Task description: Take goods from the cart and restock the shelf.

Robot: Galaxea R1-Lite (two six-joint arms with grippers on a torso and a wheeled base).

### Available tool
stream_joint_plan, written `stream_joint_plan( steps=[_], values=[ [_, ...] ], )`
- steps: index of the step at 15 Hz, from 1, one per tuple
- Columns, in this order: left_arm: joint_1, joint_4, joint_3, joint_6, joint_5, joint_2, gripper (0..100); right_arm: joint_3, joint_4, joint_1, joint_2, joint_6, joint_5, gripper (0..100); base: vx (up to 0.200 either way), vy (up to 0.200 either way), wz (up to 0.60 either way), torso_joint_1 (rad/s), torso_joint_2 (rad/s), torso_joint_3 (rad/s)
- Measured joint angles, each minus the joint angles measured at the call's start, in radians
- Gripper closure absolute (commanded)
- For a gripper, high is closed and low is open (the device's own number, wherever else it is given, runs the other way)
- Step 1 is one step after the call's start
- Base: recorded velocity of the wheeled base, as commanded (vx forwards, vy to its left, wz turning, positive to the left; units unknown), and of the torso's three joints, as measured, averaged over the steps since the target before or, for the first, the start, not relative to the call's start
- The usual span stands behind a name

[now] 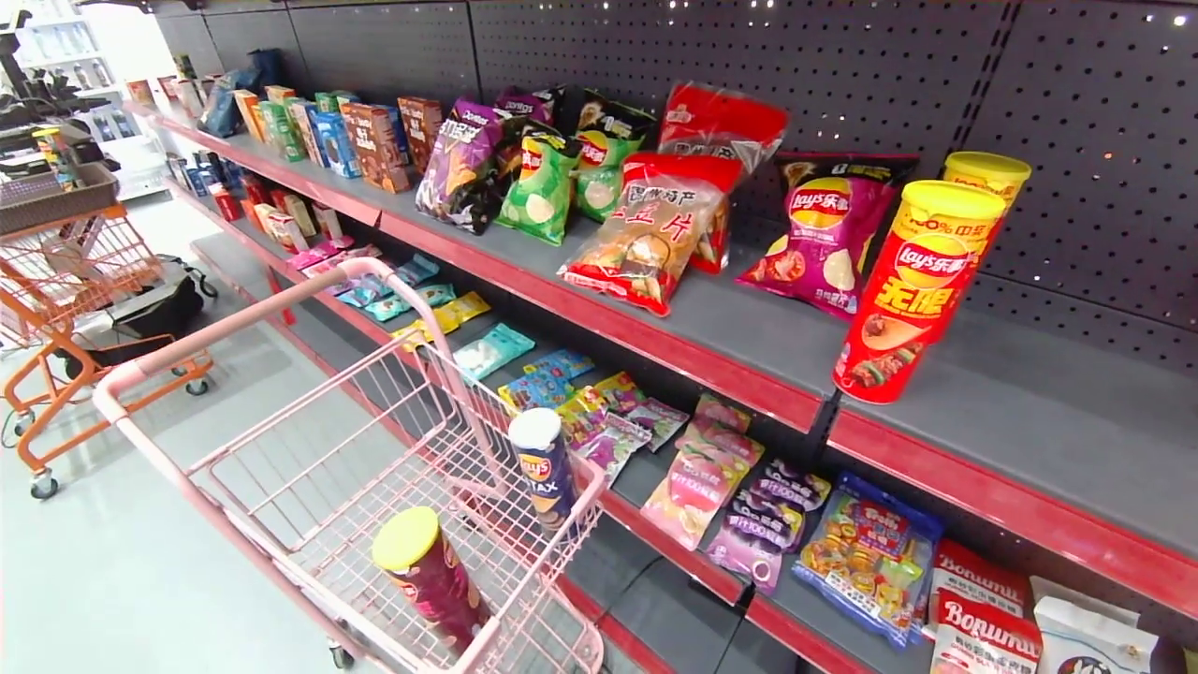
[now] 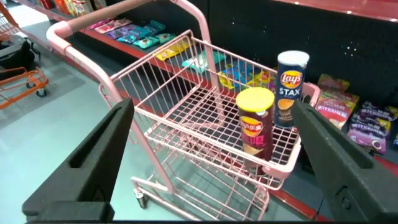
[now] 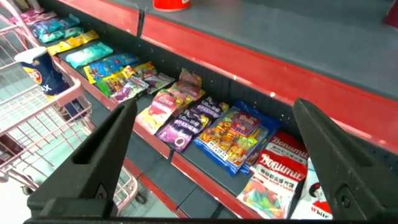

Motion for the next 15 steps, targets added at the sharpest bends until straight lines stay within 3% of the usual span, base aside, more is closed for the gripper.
stream_joint_plan(
  steps=[15],
  values=[
    [0.0,0.001,0.0,0.001,-0.003,0.001,0,0.0,0.001,0.0,0.0,0.002,0.0,0,0.0,0.0,0.0,-0.165,0.48,0.315]
  ],
)
